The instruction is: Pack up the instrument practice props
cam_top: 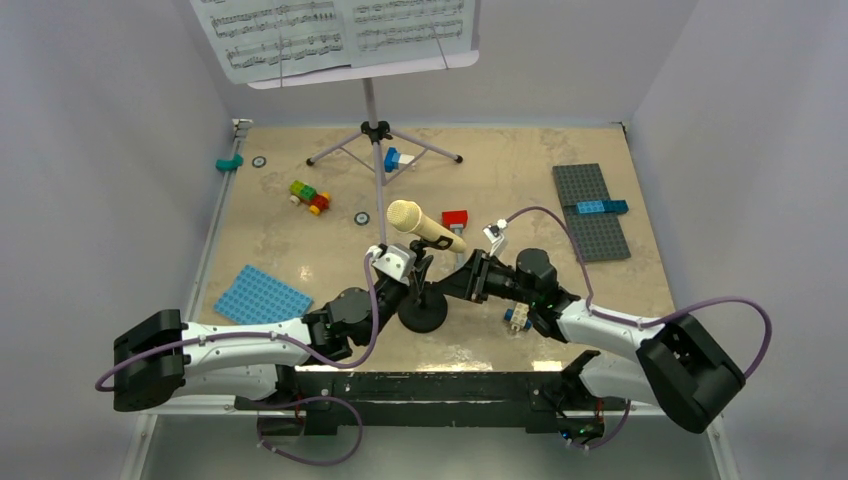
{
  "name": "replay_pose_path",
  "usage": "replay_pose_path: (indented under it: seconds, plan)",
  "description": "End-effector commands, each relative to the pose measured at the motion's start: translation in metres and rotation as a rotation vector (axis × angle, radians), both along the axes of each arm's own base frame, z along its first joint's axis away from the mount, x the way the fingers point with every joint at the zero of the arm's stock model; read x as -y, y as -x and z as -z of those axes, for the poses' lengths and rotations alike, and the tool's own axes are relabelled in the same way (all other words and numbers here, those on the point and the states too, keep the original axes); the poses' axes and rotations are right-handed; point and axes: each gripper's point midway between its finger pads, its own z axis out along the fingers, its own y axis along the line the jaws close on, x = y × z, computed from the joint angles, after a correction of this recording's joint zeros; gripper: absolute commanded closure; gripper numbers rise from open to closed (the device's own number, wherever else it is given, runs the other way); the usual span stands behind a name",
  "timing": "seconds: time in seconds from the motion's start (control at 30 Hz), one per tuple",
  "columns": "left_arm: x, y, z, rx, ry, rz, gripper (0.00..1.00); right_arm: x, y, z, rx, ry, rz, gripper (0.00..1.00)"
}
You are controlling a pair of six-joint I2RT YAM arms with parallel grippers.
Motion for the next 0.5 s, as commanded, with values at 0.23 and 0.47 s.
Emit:
replay_pose_path:
  seconds: [0.23,0.47]
  plan:
    - [0.009,0.007,-0.004,-0.045,0.046,0.036,1.0,-0.013,0.006,-0.021,0.047,-0.102,-0.103,0.83]
    - [0.016,0.011,-0.003,-0.058,0.047,0.061,1.0,-0.007,-0.01,-0.006,0.184,0.026,-0.048,1.0]
